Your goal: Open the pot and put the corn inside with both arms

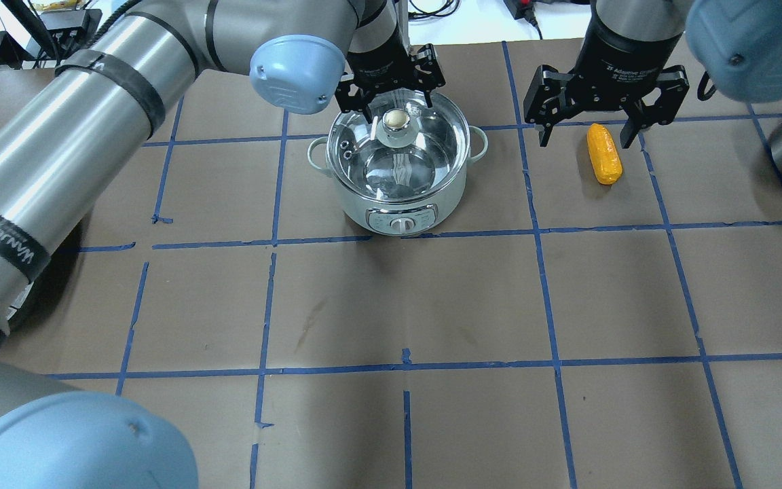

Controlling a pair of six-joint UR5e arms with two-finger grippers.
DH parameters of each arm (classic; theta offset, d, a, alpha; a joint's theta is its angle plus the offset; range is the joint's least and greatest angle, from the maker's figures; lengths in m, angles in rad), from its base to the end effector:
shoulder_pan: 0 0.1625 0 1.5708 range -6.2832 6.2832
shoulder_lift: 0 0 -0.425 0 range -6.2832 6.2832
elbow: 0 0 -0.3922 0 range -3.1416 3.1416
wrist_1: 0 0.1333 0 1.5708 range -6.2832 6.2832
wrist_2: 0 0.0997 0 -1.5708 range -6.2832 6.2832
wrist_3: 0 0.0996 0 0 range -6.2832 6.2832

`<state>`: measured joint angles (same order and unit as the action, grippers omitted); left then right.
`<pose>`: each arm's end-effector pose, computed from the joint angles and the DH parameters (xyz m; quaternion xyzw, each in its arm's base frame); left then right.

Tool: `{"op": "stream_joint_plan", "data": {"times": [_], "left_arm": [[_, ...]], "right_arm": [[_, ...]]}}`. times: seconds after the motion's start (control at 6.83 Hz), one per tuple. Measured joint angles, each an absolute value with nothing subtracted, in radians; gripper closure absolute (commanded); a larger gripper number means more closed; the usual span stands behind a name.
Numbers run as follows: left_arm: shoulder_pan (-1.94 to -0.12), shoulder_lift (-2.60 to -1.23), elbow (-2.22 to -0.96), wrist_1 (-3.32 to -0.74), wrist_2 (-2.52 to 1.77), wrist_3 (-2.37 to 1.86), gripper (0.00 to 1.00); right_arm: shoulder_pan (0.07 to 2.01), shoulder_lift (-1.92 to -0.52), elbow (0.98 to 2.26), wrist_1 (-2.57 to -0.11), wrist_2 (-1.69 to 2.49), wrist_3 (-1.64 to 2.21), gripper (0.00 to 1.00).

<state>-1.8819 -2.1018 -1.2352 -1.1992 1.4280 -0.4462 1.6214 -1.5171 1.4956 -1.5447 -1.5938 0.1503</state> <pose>-0.3594 -0.6359 0.3732 0.0608 -0.9917 0.0553 0.0985 0.1568 -0.5069 0.4953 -0.0498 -0.9987 -0.0011 0.0117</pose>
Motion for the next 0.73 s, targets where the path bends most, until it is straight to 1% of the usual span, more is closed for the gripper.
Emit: {"op": "stream_joint_plan", "data": {"times": [0.73], "left_arm": [[-1.877,-2.130,-1.227,-1.178,1.452,-0.429,0.00]], "right_arm": [[1.621,-1.517,1.496,-1.545,-1.594,0.150,0.00]]}}
